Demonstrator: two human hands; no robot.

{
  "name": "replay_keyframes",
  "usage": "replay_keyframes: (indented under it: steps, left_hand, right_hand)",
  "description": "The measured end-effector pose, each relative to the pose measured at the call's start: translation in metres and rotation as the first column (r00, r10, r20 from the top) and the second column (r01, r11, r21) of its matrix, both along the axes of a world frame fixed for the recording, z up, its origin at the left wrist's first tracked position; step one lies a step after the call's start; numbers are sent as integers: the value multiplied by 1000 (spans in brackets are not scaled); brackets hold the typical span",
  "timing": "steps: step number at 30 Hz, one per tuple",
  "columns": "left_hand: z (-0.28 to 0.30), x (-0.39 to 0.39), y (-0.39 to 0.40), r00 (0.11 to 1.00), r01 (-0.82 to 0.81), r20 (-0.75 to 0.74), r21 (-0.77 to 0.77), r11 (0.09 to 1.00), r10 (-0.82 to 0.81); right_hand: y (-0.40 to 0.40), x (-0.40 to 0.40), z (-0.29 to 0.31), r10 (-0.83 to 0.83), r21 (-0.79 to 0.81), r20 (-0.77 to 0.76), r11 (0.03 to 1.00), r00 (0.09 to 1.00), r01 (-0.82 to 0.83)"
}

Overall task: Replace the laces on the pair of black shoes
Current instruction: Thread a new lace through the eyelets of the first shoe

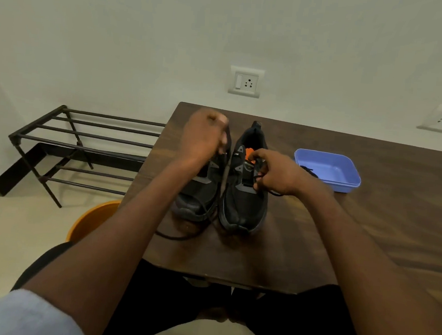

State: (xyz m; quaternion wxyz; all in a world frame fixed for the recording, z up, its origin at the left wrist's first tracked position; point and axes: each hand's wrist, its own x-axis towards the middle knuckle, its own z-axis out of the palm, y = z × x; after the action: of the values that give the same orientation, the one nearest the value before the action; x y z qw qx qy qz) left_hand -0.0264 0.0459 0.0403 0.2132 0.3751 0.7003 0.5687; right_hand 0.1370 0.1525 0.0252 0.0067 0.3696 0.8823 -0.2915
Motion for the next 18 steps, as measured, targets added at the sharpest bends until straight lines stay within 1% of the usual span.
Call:
replay_keyframes:
  steps: [1, 2, 3, 4, 5, 6, 8, 9, 10, 11, 12, 13, 14, 15, 16, 17, 18]
  left_hand:
    - [-5, 0, 1, 974, 14, -224, -132, 991, -44]
    - [-12, 0, 2, 921, 30, -369, -248, 968, -123]
    - [-19, 1, 3, 872, 53, -440, -347, 936, -213]
    - [-27, 2, 5, 828, 80, -476, -423, 903, -296]
    - [-33, 4, 5, 795, 93, -497, -468, 879, -348]
    - [-37, 6, 5, 779, 92, -511, -480, 873, -363]
    - [-41, 8, 7, 788, 73, -517, -460, 885, -334]
    - [-40, 10, 7, 816, 58, -501, -427, 903, -289]
    - [-36, 12, 8, 864, 52, -449, -368, 928, -226]
    - [-30, 13, 8, 921, 54, -355, -283, 958, -157]
    - [-21, 13, 8, 975, 68, -198, -174, 982, -103]
    - [-13, 13, 7, 996, 84, -9, -57, 995, -84]
    - [-7, 11, 6, 988, 79, 129, 44, 996, -84]
    - [-4, 9, 5, 980, 68, 180, 93, 993, -84]
    - [-4, 8, 4, 987, 62, 142, 89, 994, -74]
    - [-6, 6, 3, 998, 65, 19, 29, 997, -66]
    - [-10, 4, 4, 985, 80, -145, -69, 994, -90]
  right_hand:
    - [-1, -2, 1, 4, 8, -6, 1000, 1000, -4]
    - [-2, -4, 1, 2, 10, -17, 1000, 1000, -2]
    - [-3, -5, 0, -4, 13, -28, 1000, 1000, 4]
    - [-3, -6, 0, -11, 23, -36, 1000, 999, 12]
    - [-2, -6, -1, -17, 36, -34, 999, 999, 18]
    - [-2, -6, -1, -18, 44, -30, 999, 999, 19]
    - [-2, -6, -2, -13, 44, -17, 999, 1000, 14]
    - [-2, -6, -2, -8, 42, -3, 999, 1000, 8]
    - [-1, -5, -3, -5, 43, 17, 999, 1000, 4]
    - [-1, -5, -3, -3, 48, 40, 999, 999, 1]
    - [0, -4, -4, -1, 55, 63, 998, 998, -2]
    - [0, -4, -4, -2, 59, 81, 998, 997, -2]
    - [1, -4, -4, -2, 60, 94, 998, 996, -3]
    - [1, -4, -5, 0, 58, 102, 998, 995, -6]
    - [2, -4, -5, 3, 58, 108, 998, 994, -10]
    - [2, -4, -5, 4, 60, 110, 998, 994, -11]
    - [1, -4, -5, 3, 63, 111, 998, 994, -10]
